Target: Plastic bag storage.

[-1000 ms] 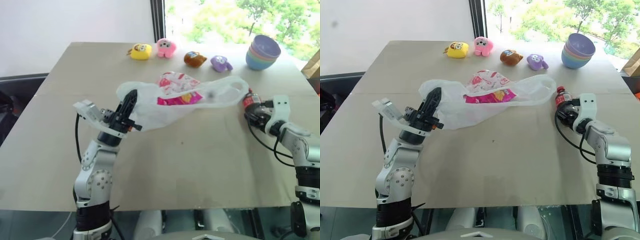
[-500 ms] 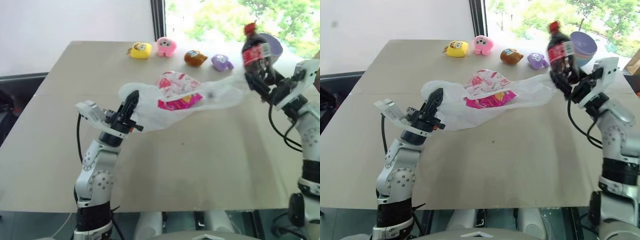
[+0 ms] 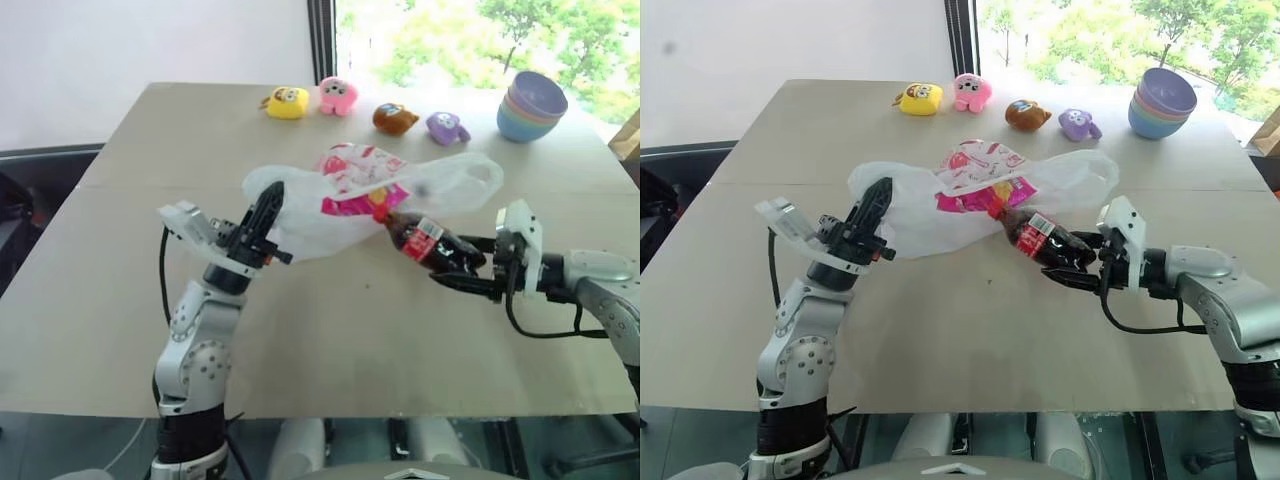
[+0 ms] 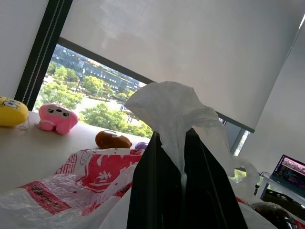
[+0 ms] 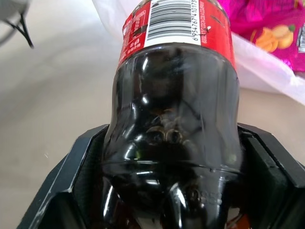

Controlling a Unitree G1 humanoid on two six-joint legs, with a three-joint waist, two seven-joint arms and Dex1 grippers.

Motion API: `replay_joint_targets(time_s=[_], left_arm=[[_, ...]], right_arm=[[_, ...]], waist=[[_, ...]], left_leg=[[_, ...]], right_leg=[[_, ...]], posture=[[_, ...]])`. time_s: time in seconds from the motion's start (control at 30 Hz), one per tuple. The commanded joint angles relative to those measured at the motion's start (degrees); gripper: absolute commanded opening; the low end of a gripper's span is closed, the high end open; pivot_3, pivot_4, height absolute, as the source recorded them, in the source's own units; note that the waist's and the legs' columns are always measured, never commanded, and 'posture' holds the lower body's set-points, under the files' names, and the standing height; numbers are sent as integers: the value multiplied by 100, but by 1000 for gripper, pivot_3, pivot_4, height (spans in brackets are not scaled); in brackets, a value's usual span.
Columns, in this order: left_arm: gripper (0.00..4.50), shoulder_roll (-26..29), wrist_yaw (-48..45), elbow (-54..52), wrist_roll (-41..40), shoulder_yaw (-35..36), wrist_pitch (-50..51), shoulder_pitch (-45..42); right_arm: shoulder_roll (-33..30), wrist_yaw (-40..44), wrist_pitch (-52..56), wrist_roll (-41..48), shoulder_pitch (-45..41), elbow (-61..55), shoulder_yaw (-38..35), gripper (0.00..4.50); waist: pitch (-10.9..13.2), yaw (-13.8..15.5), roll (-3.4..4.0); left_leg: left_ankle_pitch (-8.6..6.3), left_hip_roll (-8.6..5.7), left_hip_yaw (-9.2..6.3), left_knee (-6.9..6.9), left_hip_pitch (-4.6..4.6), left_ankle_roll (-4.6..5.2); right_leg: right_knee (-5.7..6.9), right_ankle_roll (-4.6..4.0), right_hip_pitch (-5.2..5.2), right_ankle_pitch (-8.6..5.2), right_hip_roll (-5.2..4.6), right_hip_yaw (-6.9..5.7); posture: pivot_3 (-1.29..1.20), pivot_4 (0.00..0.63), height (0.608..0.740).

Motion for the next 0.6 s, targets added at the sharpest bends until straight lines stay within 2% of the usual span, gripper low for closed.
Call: replay_joint_targets(time_s=[0.03, 0.17, 0.3, 0.4, 0.47, 0.5, 0.6], left_arm=[[0, -21, 1, -372, -3, -77, -82, 88], [0, 57, -209, -469, 49, -261, -44, 293], [0, 191, -501, -548, 67, -549, 21, 467], [0, 224, -662, -514, 126, -741, 15, 515], [0, 215, -701, -491, 171, -817, -8, 539], [0, 202, -709, -457, 199, -832, -39, 552], [0, 159, -681, -350, 288, -801, -149, 564]], right_arm=[[191, -243, -163, -106, -483, 81, -109, 3105], [674, -651, 108, -54, -1006, 276, -97, 3105], [1090, -1166, 523, -422, -1585, 724, 269, 3105], [1758, -1866, 805, -779, -2143, 1264, 548, 3105], [2150, -2174, 842, -997, -2454, 1584, 688, 4132], [2414, -2375, 728, -1114, -2623, 1793, 711, 4482], [2916, -2672, 498, -1314, -2815, 2040, 737, 4482]], waist=[[1, -10, -2], [2, -24, -1], [2, -40, -1], [2, -53, -1], [2, -59, 1], [3, -75, 3], [2, -72, 3]], left_leg=[[1, 0, 1, 0, -1, -1], [2, 0, -1, -1, -2, -3], [3, 1, -1, -1, -2, -5], [3, 1, 0, -1, -3, -5], [12, 1, 3, -1, -4, -20], [13, 2, 3, -2, -5, -23], [14, 3, 7, -5, -9, -24]], right_leg=[[-1, 0, -1, 0, 0, 0], [0, 0, -1, 0, 0, -1], [0, 0, -1, 0, 0, -3], [1, -1, -2, 0, -1, -3], [2, -1, -5, 0, -1, -2], [3, -1, -7, 0, -1, -3], [8, -1, -18, 0, 0, 0]], posture=[[0, 150, 740], [0, 150, 740], [0, 150, 740], [0, 150, 740], [0, 150, 740], [0, 150, 740], [0, 150, 740]])
